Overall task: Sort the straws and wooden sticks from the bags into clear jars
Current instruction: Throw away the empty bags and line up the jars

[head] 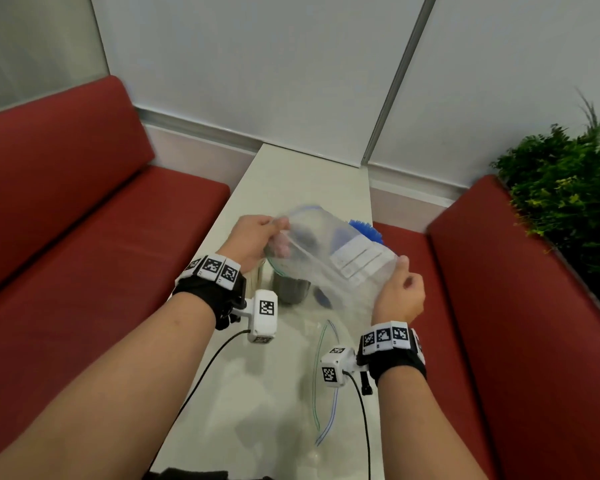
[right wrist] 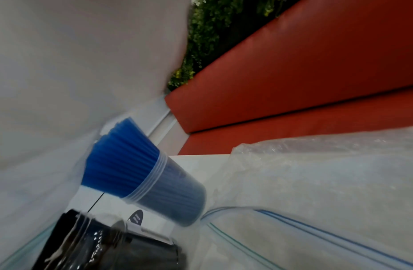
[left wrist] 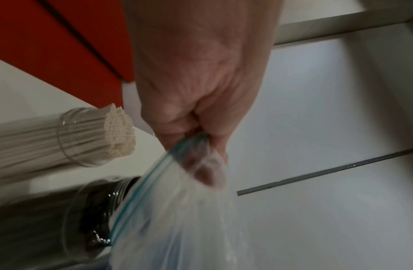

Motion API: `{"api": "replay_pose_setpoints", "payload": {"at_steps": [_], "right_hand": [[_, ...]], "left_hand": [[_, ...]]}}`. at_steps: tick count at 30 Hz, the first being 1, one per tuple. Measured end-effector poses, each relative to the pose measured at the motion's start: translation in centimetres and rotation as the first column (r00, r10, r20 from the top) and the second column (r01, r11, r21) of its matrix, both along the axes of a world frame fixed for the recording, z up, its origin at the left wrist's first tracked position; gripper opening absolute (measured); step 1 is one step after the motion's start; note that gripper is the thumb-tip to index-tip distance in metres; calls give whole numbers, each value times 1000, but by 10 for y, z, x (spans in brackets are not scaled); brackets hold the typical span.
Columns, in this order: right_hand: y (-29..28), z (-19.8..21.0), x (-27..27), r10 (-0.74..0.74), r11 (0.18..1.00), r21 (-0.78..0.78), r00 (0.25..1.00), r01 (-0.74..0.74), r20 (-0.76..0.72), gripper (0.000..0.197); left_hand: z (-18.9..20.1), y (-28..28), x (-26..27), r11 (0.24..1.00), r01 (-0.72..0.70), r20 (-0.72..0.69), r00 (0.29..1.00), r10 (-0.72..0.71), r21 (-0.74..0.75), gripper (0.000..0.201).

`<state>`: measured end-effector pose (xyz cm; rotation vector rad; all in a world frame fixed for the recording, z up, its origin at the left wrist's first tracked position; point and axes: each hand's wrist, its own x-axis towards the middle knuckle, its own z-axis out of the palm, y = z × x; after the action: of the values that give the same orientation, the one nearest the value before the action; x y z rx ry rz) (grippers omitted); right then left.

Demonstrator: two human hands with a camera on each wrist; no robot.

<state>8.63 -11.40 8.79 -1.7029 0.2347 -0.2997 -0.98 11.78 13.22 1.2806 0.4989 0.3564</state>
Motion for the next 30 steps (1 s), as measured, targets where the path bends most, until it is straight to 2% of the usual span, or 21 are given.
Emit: {"api": "replay_pose_setpoints", "payload": {"at_steps": [3, 5, 7, 8, 10, 11, 12, 13, 15, 17, 19, 20, 21, 22, 23, 24, 25, 26, 27, 28, 30], "right_hand": [[-8, -12, -5, 29, 1000, -8, 995, -30, -90, 53], [-13, -27, -7, 67, 998, -11, 988, -69, -137, 39], [-20, -39, -6, 67, 998, -6, 976, -70, -207, 18], [-24, -43, -5, 54, 999, 12, 969, -52, -242, 16], [-29, -42, -1, 86, 996, 51, 967, -76, -238, 28], [-29, -37, 1, 185, 982, 83, 961, -172, -203, 33], [-28, -28, 2, 344, 938, 111, 923, -329, -171, 39], [-24, -18, 3, 528, 849, 111, 834, -516, -161, 46], [-15, 0, 2, 797, 592, 108, 560, -799, -228, 59], [-8, 4, 2, 865, 414, 156, 335, -897, -373, 65], [-6, -2, 1, 888, 312, 236, 194, -920, -417, 44], [-7, -7, 2, 908, 312, 310, 185, -898, -377, 35], [-9, -11, 2, 924, 336, 410, 213, -848, -316, 30], [-11, -14, 2, 928, 367, 501, 273, -784, -253, 27], [-13, -15, 4, 913, 404, 562, 355, -722, -201, 25], [-15, -17, 8, 883, 446, 590, 439, -672, -167, 24], [-16, -19, 13, 850, 482, 609, 506, -630, -149, 25], [-16, -21, 17, 821, 511, 616, 552, -599, -144, 27], [-16, -22, 20, 803, 527, 619, 579, -583, -139, 31], [-17, -22, 23, 791, 539, 612, 596, -578, -134, 36], [-25, -25, 29, 764, 569, 588, 634, -575, -120, 46]], "left_hand": [[0, -8, 8, 976, -200, 38, 980, 198, 82, 27], [4, -13, 11, 949, -283, 110, 957, 269, 142, 31], [11, -14, 12, 932, -302, 170, 948, 271, 201, 36], [15, -14, 11, 924, -295, 191, 949, 252, 244, 38], [25, -14, 10, 916, -204, 192, 971, 144, 345, 43], [31, -16, 9, 908, -108, 160, 986, 46, 405, 45], [38, -20, 9, 887, 6, 113, 991, -65, 462, 48], [45, -23, 10, 857, 112, 64, 984, -166, 502, 49], [54, -27, 12, 820, 253, 20, 952, -306, 513, 49], [57, -27, 14, 858, 277, 88, 934, -346, 432, 43], [54, -21, 16, 935, 157, 179, 959, -222, 318, 38], [51, -16, 17, 962, 62, 204, 972, -119, 266, 35], [46, -11, 17, 976, -6, 204, 978, -40, 218, 37], [40, -6, 15, 987, -11, 170, 985, -17, 161, 50], [32, -2, 12, 994, 59, 100, 993, -68, 87, 71], [23, 0, 9, 982, 190, 29, 982, -189, -19, 86], [13, -3, 5, 930, 341, -10, 938, -346, -137, 92], [5, -7, -1, 862, 464, -27, 877, -479, -205, 90], [-1, -12, -6, 818, 537, -53, 829, -557, -206, 79], [-6, -17, -8, 810, 562, -99, 808, -581, -166, 61], [-12, -23, -5, 876, 479, -223, 850, -478, -53, 34]]}}
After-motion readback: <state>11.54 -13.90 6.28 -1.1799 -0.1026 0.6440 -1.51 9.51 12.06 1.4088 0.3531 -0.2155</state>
